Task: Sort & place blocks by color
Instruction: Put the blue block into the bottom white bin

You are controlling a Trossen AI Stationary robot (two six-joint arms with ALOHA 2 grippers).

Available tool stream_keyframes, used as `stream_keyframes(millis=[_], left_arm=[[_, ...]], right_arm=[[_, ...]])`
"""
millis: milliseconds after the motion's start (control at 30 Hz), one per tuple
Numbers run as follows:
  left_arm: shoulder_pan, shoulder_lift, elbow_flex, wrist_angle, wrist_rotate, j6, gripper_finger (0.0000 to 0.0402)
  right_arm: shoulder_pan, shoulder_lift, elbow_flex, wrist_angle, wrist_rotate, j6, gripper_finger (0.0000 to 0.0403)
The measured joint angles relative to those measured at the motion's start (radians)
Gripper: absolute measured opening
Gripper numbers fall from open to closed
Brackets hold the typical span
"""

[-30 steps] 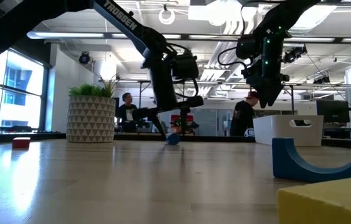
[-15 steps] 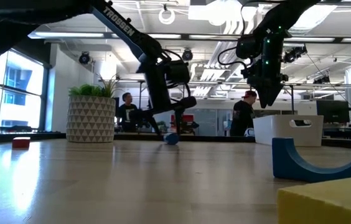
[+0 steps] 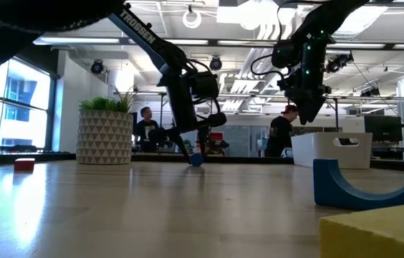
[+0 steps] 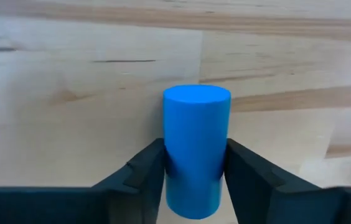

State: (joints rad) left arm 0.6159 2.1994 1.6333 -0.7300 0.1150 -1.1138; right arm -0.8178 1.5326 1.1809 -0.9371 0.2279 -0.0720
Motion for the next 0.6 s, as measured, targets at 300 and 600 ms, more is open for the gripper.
stream_keyframes(millis=[300, 600], left_arm=[[-0.001, -0.001, 0.000, 0.002, 0.043, 0.184, 0.0095], [-0.007, -0.005, 0.050, 0.033, 0.191, 0.392, 0.0095]], right_arm=[[0.000, 0.000, 0.000, -0.002, -0.001, -0.014, 0.0210], [0.000, -0.001, 0.040, -0.042, -0.252, 0.113, 0.0190]])
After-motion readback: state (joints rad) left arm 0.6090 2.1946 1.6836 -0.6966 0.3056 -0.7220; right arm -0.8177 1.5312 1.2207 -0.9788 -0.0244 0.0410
